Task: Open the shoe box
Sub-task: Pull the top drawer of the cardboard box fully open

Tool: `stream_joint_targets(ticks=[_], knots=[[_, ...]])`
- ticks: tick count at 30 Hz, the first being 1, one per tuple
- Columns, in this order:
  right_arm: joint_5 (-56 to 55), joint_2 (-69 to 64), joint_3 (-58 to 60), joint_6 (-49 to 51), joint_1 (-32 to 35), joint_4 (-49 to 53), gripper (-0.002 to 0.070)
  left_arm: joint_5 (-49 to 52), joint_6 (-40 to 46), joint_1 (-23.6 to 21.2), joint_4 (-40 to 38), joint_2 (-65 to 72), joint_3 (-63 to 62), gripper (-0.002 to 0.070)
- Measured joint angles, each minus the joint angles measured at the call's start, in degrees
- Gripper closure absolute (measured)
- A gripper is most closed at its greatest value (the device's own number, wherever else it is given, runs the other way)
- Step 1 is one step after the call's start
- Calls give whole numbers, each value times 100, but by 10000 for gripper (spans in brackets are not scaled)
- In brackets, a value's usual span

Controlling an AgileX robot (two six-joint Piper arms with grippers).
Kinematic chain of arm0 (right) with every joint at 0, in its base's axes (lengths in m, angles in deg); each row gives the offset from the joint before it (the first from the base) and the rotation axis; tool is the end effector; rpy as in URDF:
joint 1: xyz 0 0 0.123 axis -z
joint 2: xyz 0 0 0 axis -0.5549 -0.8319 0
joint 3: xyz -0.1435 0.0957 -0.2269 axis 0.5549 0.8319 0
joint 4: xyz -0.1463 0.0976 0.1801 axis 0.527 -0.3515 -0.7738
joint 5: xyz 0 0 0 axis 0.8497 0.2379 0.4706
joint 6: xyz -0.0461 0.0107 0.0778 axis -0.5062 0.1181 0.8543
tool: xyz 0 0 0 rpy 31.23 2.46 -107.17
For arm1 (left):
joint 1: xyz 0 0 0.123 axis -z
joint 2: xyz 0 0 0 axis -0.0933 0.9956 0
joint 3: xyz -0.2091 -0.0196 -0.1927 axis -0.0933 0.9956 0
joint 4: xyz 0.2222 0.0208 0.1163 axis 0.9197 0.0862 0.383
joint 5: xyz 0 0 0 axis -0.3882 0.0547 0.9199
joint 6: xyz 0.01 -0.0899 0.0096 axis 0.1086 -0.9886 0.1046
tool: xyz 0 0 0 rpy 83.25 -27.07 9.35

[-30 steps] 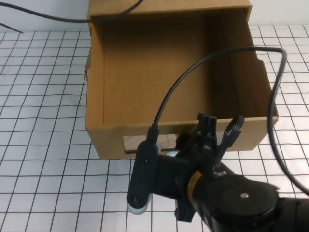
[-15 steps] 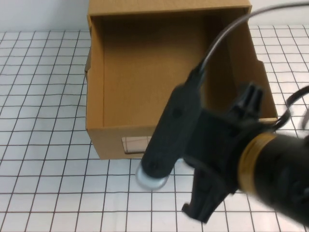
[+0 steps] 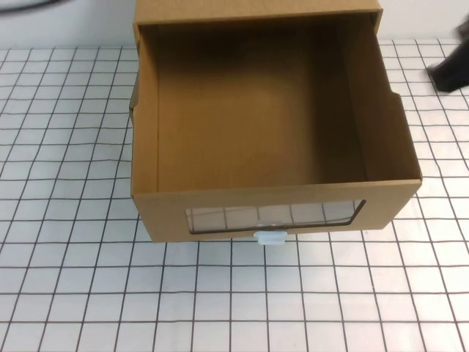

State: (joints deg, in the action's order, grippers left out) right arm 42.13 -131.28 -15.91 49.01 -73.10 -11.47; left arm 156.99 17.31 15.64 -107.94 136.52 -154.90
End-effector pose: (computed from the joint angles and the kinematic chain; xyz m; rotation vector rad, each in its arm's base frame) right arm 0.2179 0.1206 0.4370 -0.5003 2.0597 -0.1994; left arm 0.2594 -0.0813 0.5487 0.6530 1.9262 -0.3478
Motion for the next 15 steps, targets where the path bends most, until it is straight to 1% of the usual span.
stream_joint_targets(ticks=[2, 4, 6, 7, 9, 12, 15], knots=[[-220, 144, 16, -292, 780, -585, 689, -466, 9, 0, 358, -701, 857, 680], [-467, 305, 108, -668, 1538, -1189, 689, -1175, 9, 0, 665, -1394, 1855, 678], [-777, 506, 319, -1055, 2295, -1856, 689, -2085, 9, 0, 894, -2220, 3057, 678], [-959, 593, 439, -1204, 2560, -2180, 689, -2495, 13, 0, 949, -2560, 3553, 678], [-1413, 828, 828, -1589, 3098, -2826, 689, -3593, 13, 0, 973, -3405, 4931, 678], [-2155, 1263, 1596, -2113, 3506, -3651, 689, -5046, 13, 0, 973, -4511, 6608, 678], [-2949, 1728, 2407, -2453, 3563, -4232, 689, -6143, 13, 0, 962, -5552, 8076, 678]])
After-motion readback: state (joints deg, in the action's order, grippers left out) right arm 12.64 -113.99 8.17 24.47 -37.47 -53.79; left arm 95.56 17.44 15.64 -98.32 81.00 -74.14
